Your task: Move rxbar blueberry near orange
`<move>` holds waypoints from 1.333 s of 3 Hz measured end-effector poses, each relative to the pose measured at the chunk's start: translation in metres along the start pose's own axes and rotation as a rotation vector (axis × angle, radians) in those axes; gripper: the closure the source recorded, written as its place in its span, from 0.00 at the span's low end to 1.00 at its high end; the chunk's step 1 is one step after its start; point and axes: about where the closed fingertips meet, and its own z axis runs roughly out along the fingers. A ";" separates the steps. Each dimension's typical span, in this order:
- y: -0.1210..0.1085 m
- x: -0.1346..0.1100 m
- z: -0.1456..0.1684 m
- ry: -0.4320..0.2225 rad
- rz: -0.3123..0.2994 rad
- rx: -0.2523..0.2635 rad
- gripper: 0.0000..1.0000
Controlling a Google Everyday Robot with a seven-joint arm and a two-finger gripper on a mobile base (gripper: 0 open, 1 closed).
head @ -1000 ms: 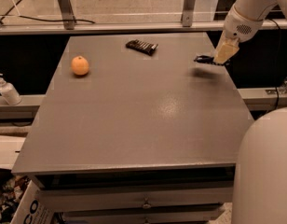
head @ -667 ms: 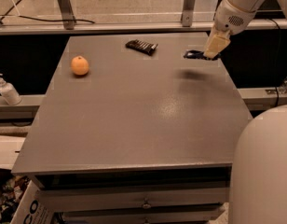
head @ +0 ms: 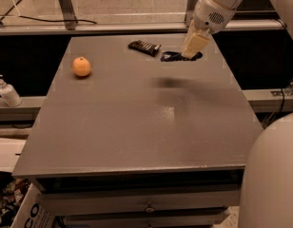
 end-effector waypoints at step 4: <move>0.013 -0.086 0.072 -0.064 -0.103 -0.083 1.00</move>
Offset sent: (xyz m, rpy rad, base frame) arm -0.0241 0.1007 -0.0273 0.0450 0.0535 0.1522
